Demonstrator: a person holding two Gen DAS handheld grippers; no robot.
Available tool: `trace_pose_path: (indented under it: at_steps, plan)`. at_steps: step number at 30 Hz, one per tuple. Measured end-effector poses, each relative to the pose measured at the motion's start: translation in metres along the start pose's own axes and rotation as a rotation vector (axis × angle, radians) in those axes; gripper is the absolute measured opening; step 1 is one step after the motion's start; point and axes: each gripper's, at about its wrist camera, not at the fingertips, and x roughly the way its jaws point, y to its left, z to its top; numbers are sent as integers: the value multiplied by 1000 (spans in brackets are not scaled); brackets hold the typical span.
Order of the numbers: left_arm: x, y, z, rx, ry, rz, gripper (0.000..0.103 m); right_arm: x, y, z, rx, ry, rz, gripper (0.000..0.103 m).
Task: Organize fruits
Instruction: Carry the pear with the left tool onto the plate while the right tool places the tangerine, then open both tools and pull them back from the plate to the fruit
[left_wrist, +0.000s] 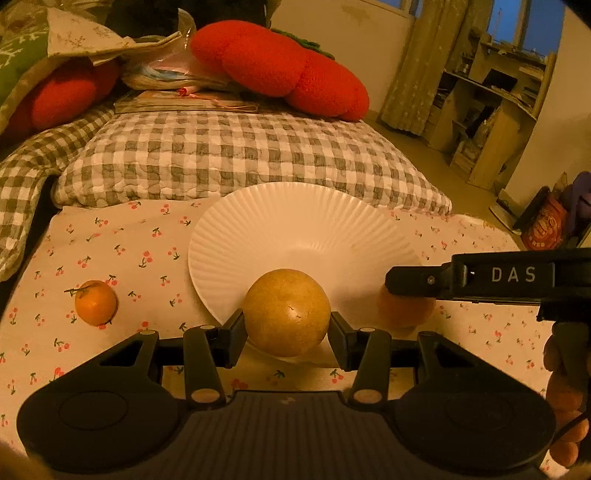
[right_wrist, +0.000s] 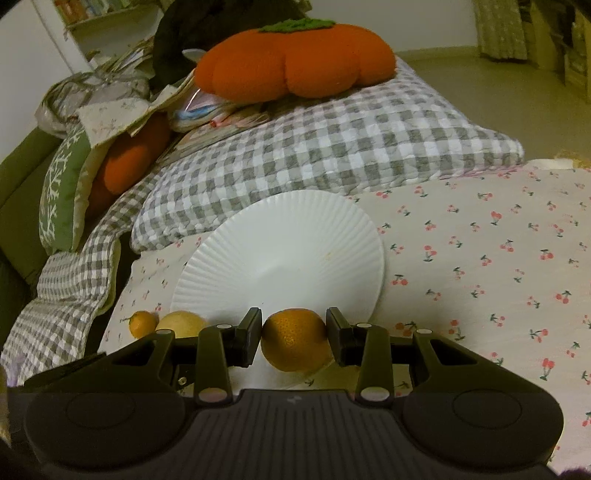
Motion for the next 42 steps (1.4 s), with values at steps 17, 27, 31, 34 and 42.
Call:
trace_pose_path:
  at_steps: [17,27,31,34,42]
  plan:
    - [14,-4,-2,58,-13,-23,37,8,7,-3,-23,4,53,43]
    - [-9,8,5,-12,-42,-35,54,-18,-11,9,86,-30,63,54]
    - [-18,18,8,-92,-16,-16,57,-28,-9,10,74,-48,41,68]
    - [-28,21,6,-124,-16,-21,60,-38,1,9,1,-83,18,75]
    - [-55,26,0,-151,-9,41,74,-59,20,5,-104,-130,9,94]
